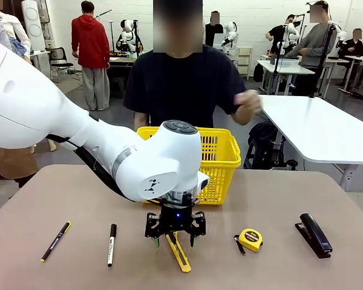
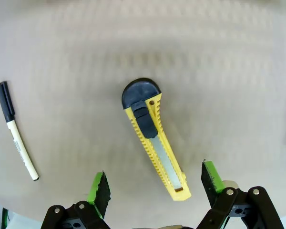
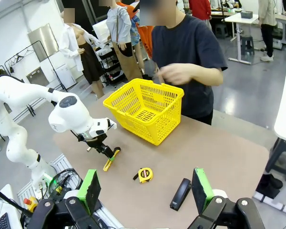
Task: Place the items the person wants into the basket.
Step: Pick up the item the person points to and place it in the Market Basket.
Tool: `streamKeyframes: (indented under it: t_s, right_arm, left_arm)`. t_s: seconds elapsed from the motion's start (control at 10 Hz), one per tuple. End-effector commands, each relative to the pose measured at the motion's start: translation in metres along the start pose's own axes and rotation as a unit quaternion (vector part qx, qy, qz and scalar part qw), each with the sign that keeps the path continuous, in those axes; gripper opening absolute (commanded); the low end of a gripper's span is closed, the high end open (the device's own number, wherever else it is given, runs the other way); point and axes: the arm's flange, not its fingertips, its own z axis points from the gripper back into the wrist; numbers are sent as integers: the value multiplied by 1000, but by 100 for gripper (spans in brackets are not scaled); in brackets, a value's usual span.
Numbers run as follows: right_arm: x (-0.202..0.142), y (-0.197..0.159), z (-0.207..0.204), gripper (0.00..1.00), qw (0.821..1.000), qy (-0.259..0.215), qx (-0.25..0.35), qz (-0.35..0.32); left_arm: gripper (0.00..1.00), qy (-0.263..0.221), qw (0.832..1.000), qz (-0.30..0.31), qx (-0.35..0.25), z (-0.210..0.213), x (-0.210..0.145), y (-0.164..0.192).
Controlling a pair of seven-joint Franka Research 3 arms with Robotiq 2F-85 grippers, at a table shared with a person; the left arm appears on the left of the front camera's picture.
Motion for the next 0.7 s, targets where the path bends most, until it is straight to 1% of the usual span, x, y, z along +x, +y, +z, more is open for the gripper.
streamKeyframes:
  t_s: [0.0,0.2,0.6]
  right_arm:
    - [1,-1,-1,100,1000,-7,11,6]
    - [1,-1,-1,100,1000,-7,11,6]
    - [1,-1,-1,100,1000,-7,11,6]
  left_arm:
    - [100,-30,1000,5,1,-12,-1,-16]
    - [100,-24,1000,0,0,-22,0,-19]
    - [100,-28,1000,-6,-8,-26,1,-21]
